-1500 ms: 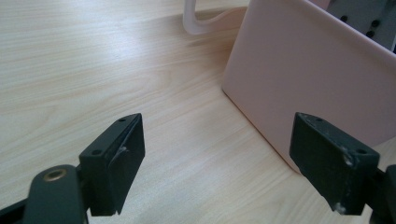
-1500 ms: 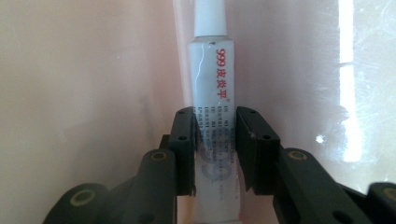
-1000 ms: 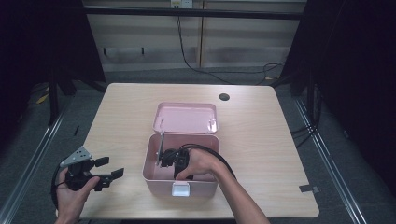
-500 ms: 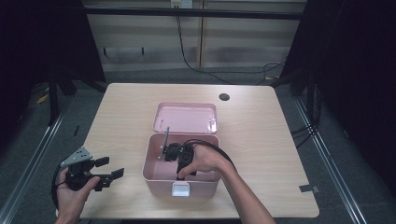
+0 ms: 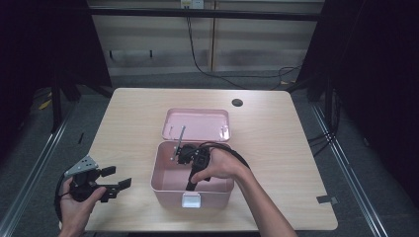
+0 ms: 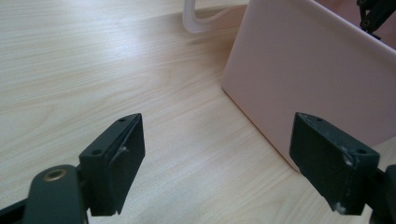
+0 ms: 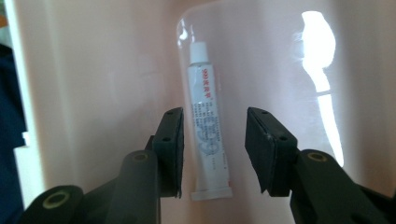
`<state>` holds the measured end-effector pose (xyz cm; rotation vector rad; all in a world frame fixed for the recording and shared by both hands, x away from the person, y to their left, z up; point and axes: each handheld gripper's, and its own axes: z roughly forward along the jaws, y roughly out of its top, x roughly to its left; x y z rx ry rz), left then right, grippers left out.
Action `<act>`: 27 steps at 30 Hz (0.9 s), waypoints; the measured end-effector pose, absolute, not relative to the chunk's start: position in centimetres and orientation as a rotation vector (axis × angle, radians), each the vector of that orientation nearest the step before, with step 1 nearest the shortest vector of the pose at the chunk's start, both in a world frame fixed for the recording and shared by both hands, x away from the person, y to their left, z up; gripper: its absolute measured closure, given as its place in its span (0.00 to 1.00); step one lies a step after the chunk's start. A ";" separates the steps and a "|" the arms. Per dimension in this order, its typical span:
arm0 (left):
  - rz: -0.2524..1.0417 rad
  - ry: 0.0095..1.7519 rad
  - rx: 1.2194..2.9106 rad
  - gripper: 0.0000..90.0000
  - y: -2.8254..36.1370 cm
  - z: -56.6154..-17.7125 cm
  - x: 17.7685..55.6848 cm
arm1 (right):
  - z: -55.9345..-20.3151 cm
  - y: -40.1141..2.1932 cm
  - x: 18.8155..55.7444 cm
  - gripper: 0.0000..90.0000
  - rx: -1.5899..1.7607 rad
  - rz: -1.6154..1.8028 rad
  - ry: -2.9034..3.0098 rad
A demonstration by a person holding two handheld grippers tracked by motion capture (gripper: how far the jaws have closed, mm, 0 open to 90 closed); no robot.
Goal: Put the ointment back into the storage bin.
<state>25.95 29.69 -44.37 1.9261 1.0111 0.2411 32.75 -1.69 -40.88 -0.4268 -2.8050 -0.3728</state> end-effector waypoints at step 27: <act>0.241 1.009 1.924 0.20 29.7 -44.4 25.9 | -37.7 -4.5 32.4 0.62 -0.485 -0.443 -2.839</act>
